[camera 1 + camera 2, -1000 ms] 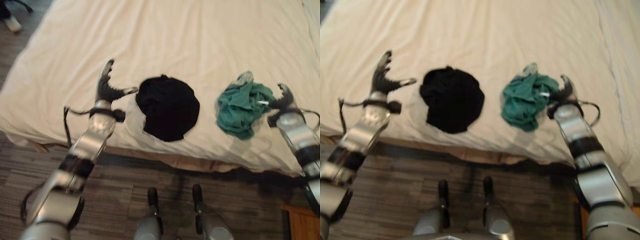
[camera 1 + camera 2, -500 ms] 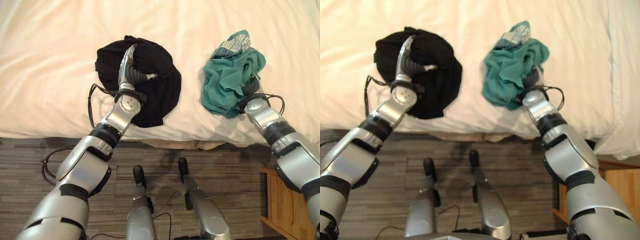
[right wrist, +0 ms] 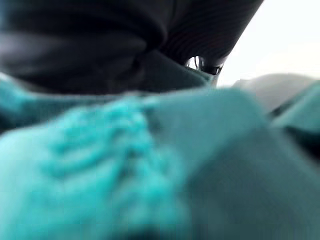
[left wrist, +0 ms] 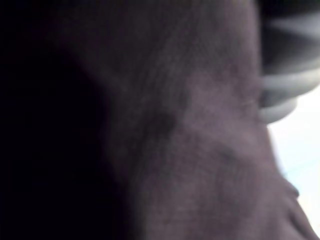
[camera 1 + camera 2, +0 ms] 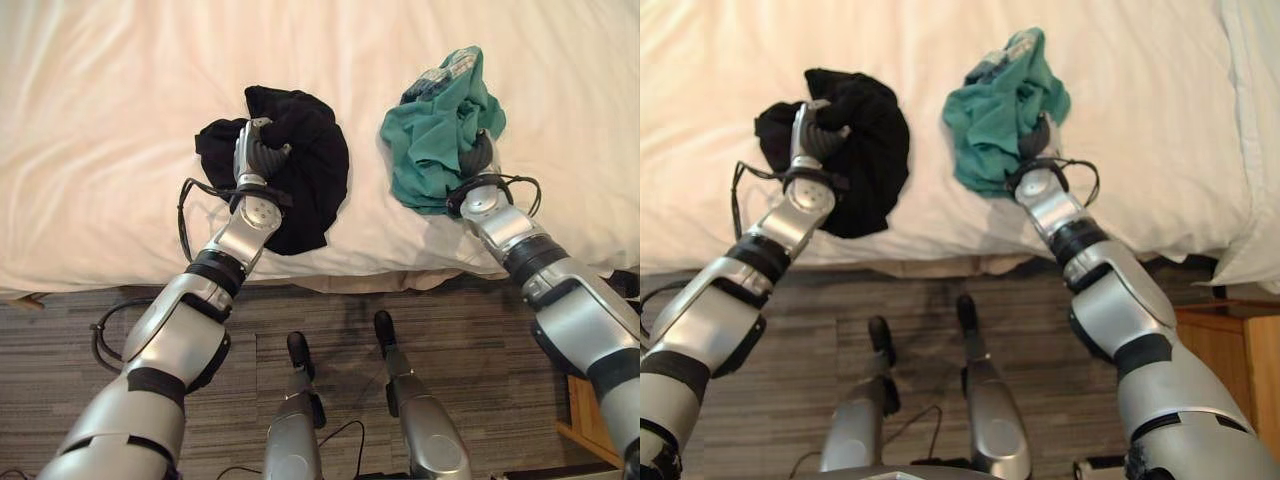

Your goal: Tidy up the quilt and then pick up the clothes from the bed and put them into the laundry hamper.

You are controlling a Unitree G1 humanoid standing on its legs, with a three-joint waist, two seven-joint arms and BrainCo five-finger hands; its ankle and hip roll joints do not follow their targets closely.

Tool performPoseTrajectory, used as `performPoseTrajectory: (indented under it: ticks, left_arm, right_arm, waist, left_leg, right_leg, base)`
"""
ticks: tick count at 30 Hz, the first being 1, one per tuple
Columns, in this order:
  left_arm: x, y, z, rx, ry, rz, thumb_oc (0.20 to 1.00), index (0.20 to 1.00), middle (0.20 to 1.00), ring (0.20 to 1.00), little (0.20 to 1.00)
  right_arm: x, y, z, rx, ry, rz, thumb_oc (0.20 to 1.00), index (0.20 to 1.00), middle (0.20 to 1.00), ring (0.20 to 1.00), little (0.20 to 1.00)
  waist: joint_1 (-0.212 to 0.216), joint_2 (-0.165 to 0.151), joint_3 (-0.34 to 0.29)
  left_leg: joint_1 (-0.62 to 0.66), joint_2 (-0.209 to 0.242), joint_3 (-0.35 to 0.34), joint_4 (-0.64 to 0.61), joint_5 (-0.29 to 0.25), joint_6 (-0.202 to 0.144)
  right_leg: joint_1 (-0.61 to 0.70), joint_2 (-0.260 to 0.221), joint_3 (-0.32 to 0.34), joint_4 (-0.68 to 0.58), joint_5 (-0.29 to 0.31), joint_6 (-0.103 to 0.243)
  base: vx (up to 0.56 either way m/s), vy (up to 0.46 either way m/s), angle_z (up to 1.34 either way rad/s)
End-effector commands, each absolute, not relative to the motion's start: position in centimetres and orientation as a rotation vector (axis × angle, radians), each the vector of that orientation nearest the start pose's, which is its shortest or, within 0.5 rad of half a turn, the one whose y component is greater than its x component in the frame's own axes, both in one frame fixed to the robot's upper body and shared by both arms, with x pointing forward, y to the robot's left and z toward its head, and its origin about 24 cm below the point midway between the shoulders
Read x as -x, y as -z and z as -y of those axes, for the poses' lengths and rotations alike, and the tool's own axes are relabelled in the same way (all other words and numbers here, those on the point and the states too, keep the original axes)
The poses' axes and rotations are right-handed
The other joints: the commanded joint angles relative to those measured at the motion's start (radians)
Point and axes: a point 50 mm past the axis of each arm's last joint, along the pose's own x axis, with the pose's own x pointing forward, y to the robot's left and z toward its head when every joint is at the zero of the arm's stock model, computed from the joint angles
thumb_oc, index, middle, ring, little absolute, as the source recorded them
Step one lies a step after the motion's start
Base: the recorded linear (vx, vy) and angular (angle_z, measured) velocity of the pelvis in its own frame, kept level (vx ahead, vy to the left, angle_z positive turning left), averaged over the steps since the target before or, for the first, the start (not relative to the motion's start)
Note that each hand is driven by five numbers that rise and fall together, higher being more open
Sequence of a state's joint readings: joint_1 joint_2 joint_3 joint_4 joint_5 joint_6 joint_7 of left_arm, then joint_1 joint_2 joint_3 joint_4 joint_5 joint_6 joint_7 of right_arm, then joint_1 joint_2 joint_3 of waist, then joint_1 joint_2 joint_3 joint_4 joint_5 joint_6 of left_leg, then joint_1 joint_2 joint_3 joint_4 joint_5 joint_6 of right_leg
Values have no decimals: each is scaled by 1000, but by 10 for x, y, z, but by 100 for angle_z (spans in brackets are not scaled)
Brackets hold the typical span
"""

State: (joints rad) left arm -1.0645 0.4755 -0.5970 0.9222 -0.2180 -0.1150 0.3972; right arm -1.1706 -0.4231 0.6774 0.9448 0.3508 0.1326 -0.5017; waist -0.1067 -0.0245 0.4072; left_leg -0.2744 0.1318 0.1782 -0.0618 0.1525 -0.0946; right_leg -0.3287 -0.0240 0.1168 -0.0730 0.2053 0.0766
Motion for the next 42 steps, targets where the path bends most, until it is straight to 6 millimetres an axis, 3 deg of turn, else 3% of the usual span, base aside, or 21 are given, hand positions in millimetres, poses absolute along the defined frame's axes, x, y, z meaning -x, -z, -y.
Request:
performPoseTrajectory:
  ticks: [1,5,9,15,16,22,26,36,37,38,39,42]
  left_arm:
    - [-408,-150,-145,-587,-84,160,200,200,200,200,200]
    - [-405,-147,-147,-577,-107,149,200,200,200,200,200]
    - [-402,-137,-157,-584,-127,117,200,200,200,200,200]
    - [-400,-134,-162,-590,-134,101,200,200,200,200,200]
    - [-399,-130,-167,-601,-140,77,200,200,200,200,200]
    - [-399,-128,-166,-605,-136,72,200,200,200,200,200]
    - [-398,-125,-160,-605,-108,72,200,200,200,200,200]
    - [-403,-138,-155,-612,-84,100,200,200,200,200,200]
    - [-404,-141,-156,-613,-83,100,200,200,200,200,200]
    - [-404,-141,-156,-613,-83,100,200,200,200,200,200]
    - [-406,-144,-158,-615,-80,103,200,200,200,200,200]
    - [-406,-143,-157,-626,-69,106,200,200,200,200,200]
  right_arm:
    - [-420,-220,115,529,248,191,1000,1000,1000,1000,1000]
    - [-420,-219,139,493,309,153,1000,1000,1000,1000,1000]
    - [-418,-233,163,496,290,175,1000,1000,1000,1000,1000]
    - [-416,-240,167,498,254,185,1000,1000,1000,1000,1000]
    - [-414,-247,162,486,195,195,1000,1000,1000,1000,1000]
    - [-414,-249,158,478,182,202,1000,1000,1000,1000,1000]
    - [-419,-263,131,520,117,205,1000,1000,1000,1000,1000]
    - [-420,-252,86,582,54,229,1000,1000,1000,1000,1000]
    - [-420,-250,80,605,48,218,269,269,269,269,269]
    - [-420,-250,80,605,48,218,269,269,269,269,269]
    - [-420,-245,79,623,52,195,200,200,200,200,200]
    - [-421,-234,81,624,75,165,200,200,200,200,200]
  waist:
    - [-3,-18,54]
    - [-8,-19,52]
    - [-12,-39,44]
    - [-12,-50,39]
    - [-10,-70,29]
    - [-8,-76,26]
    - [32,-79,28]
    - [72,-70,39]
    - [73,-71,39]
    - [73,-71,39]
    - [79,-72,41]
    - [83,-69,45]
  left_leg:
    - [-28,16,-42,77,-56,-31]
    - [-11,17,-38,72,-63,-30]
    - [8,19,-30,70,-75,-28]
    - [14,20,-27,75,-82,-26]
    - [27,21,-22,78,-91,-25]
    - [30,22,-20,80,-93,-24]
    - [28,19,-48,84,-95,-22]
    - [6,8,-83,85,-84,-22]
    - [2,7,-86,91,-86,-22]
    - [2,7,-86,91,-86,-22]
    - [-1,6,-92,93,-88,-20]
    - [-6,5,-97,94,-87,-19]
  right_leg:
    - [-19,-32,-38,81,-103,29]
    - [-5,-36,-35,81,-108,33]
    - [16,-35,-34,74,-111,41]
    - [25,-34,-32,72,-112,44]
    - [41,-31,-26,63,-110,48]
    - [45,-29,-25,60,-108,49]
    - [67,-30,-37,55,-112,48]
    - [59,-27,-52,62,-113,36]
    - [56,-28,-50,66,-113,36]
    - [56,-28,-51,66,-113,36]
    - [57,-28,-54,67,-114,35]
    - [54,-29,-58,69,-115,34]
  base:
    - [16,57,1]
    - [25,60,2]
    - [0,0,0]
    - [8,-5,0]
    - [52,-28,1]
    - [19,-6,0]
    - [78,-3,1]
    - [13,-10,10]
    - [10,-12,6]
    - [20,-32,5]
    - [12,-39,3]
    - [4,-16,1]
